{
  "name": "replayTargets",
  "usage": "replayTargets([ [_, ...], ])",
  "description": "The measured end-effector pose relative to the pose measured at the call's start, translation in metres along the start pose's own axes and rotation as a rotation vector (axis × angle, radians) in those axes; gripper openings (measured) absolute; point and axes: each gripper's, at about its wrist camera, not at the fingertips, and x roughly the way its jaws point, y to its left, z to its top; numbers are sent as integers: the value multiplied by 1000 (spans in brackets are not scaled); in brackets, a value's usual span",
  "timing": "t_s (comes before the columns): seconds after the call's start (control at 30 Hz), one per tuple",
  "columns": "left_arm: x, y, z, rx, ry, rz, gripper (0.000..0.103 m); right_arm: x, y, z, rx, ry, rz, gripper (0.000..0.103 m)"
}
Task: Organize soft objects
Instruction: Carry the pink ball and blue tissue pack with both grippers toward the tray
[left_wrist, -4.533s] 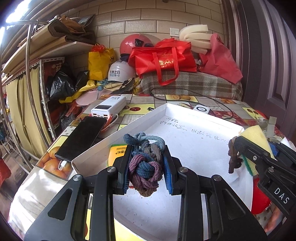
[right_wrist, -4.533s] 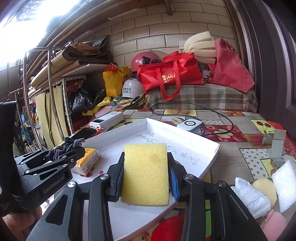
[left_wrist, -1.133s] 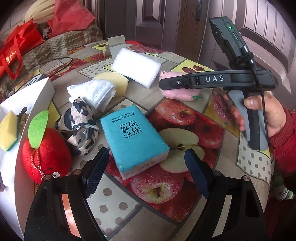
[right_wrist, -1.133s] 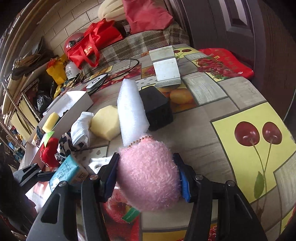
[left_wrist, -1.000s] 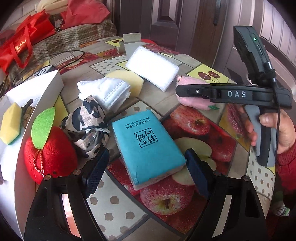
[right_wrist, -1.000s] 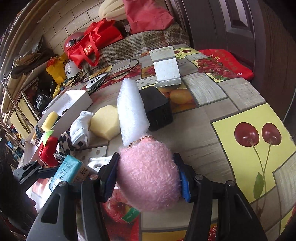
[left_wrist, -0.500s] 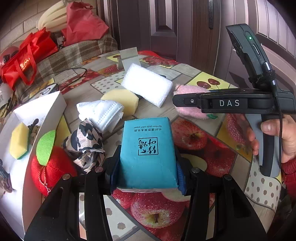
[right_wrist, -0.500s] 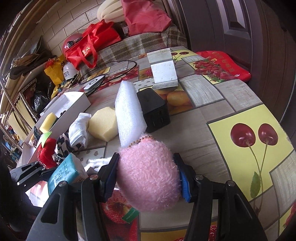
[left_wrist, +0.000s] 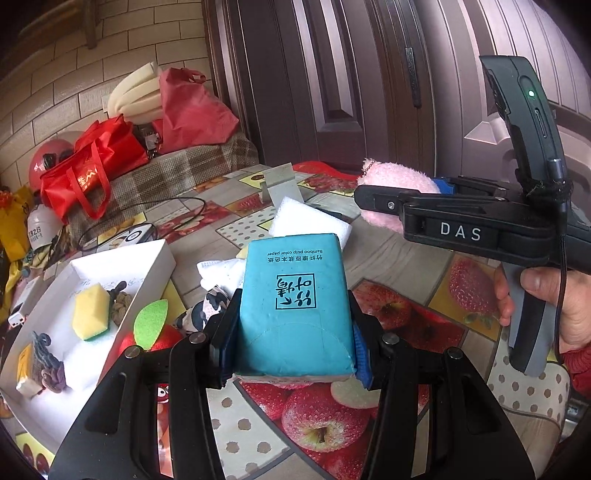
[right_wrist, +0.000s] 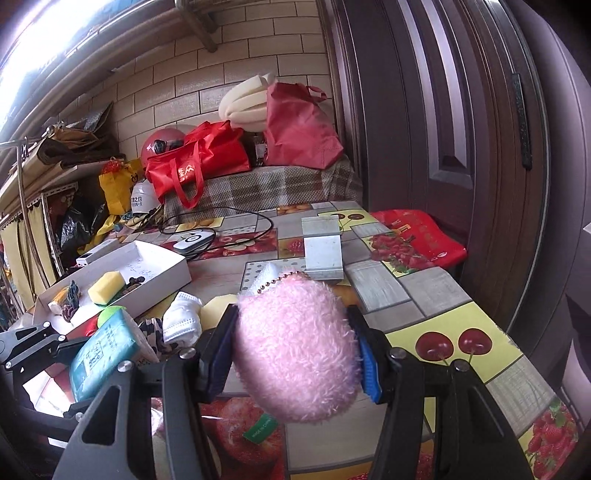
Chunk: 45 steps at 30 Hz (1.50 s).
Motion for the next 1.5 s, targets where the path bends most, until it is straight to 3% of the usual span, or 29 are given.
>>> replayTargets([
  [0.17,-14,11,-3,-28,-63,18,49,-5,13,0,-29,-40,15,57],
  [0.37,-35,33,-13,-38,-115,96,49,-6,30,0,-58,-58,53,57],
  [1.0,-77,119,-53,-127,-115,325,49,7,100,-5,-200,-41,202,57],
  [1.5,-82,213,-76,-340,-111,544,50,31,199,-6,-302,-22,403,57],
])
